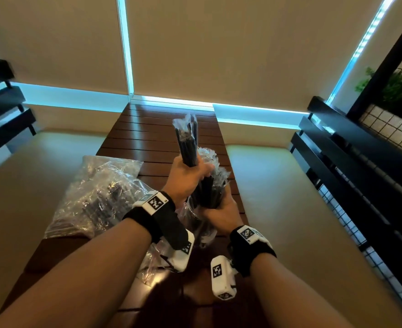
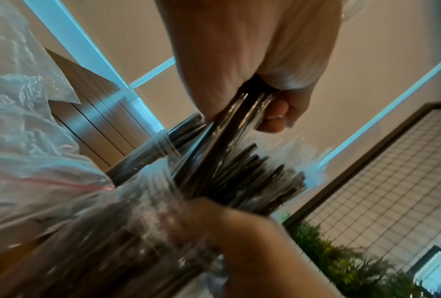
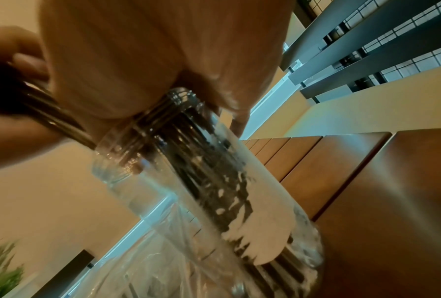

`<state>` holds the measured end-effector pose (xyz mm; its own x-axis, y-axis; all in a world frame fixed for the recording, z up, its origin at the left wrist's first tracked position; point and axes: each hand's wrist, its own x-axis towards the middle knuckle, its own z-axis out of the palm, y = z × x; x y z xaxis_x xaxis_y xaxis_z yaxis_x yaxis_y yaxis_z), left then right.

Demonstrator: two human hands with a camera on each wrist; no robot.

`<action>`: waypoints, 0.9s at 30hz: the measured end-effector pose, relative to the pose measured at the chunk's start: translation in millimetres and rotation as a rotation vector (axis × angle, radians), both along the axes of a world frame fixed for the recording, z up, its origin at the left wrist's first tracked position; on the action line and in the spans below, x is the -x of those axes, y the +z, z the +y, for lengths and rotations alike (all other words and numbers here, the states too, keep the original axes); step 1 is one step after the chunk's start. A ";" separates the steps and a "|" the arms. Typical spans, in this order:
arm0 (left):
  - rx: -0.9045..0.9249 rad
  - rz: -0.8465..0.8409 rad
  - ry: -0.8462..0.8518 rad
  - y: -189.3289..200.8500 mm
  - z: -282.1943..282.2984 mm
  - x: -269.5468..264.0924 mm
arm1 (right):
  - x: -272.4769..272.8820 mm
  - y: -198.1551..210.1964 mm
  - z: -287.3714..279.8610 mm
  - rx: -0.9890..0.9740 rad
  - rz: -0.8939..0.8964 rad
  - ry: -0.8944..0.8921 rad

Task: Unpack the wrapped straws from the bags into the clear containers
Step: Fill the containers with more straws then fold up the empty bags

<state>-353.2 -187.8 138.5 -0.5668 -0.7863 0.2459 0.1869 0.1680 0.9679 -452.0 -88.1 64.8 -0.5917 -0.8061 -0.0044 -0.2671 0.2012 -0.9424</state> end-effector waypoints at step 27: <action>0.937 -0.733 -0.151 2.6 20.5 -8.3 | 9.9 -6.5 -6.4 0.013 0.188 0.073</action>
<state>-345.0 -167.3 141.1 -0.8825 -0.3873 0.2670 -0.2794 0.8881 0.3649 -461.9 -94.5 58.4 -0.5213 -0.8461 0.1113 -0.4519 0.1630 -0.8771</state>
